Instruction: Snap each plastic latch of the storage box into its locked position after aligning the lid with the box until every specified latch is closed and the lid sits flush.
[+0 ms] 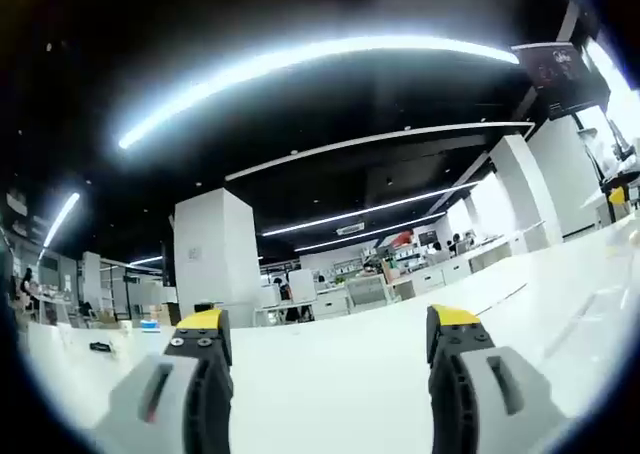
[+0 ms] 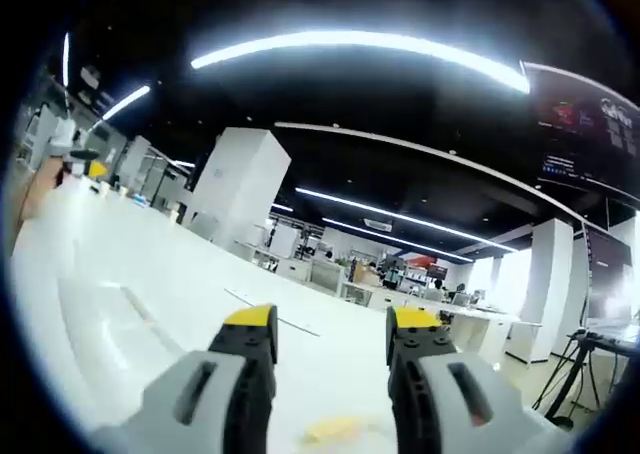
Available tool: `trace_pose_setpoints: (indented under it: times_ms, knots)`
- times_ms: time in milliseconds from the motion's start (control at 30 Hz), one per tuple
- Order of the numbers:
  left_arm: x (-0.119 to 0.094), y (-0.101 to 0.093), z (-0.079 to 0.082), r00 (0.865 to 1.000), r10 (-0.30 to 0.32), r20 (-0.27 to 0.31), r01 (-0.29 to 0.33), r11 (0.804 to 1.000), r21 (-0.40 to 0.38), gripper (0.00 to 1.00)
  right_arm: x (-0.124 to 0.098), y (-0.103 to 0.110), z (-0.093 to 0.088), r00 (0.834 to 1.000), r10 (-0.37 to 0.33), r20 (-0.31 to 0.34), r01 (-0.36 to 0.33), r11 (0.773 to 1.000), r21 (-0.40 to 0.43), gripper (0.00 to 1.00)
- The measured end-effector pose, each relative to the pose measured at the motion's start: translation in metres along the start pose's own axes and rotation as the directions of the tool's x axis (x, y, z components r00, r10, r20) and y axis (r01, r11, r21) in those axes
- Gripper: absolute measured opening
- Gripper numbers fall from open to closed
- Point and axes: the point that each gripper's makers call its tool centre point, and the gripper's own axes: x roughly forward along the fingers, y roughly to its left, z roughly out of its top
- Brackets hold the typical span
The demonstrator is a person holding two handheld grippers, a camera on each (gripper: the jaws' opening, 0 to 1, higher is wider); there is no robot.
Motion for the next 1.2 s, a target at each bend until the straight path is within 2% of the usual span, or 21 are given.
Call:
trace_pose_setpoints:
  times_ms: [167, 333, 433, 533, 633, 833, 1000, 1133, 1200]
  knots:
    - [0.004, 0.005, -0.009, 1.000, 0.001, -0.028, -0.001, 1.000, -0.019, 0.80, -0.001, -0.007, -0.001, 1.000, -0.012, 0.011, 0.012, 0.998, 0.061, 0.43]
    - [0.004, 0.004, -0.012, 0.999, -0.003, -0.042, 0.002, 1.000, -0.024, 0.80, 0.002, -0.002, -0.004, 1.000, 0.011, 0.005, -0.012, 0.996, 0.088, 0.42]
    - [0.005, 0.008, -0.011, 0.999, 0.027, -0.044, -0.026, 0.999, 0.021, 0.80, 0.005, 0.003, -0.005, 1.000, 0.021, -0.001, -0.021, 0.997, 0.075, 0.42]
    - [0.005, 0.012, -0.014, 0.998, 0.039, -0.057, -0.037, 0.999, 0.028, 0.80, 0.004, 0.007, -0.005, 0.999, 0.034, -0.011, -0.033, 0.997, 0.071, 0.41]
    - [0.004, 0.013, -0.013, 0.998, 0.036, -0.048, -0.036, 0.999, 0.007, 0.80, 0.002, 0.008, 0.000, 0.999, 0.033, 0.005, -0.033, 0.997, 0.063, 0.41]
    - [0.002, 0.018, -0.012, 0.998, 0.050, -0.045, -0.050, 0.999, 0.000, 0.80, -0.002, -0.001, 0.003, 1.000, -0.009, 0.015, 0.009, 0.999, 0.046, 0.41]
    - [0.002, 0.025, -0.013, 0.997, 0.064, -0.046, -0.065, 0.998, -0.004, 0.80, 0.002, 0.001, -0.002, 1.000, -0.001, -0.009, 0.001, 0.999, 0.040, 0.45]
    - [0.000, 0.029, -0.013, 0.996, 0.067, -0.052, -0.068, 0.997, -0.019, 0.80, 0.001, 0.006, 0.002, 1.000, 0.006, 0.009, -0.007, 1.000, 0.030, 0.45]
    - [-0.003, 0.029, -0.008, 0.998, 0.063, -0.031, -0.064, 0.997, -0.042, 0.80, 0.000, 0.007, 0.005, 1.000, 0.004, 0.016, -0.005, 1.000, 0.020, 0.45]
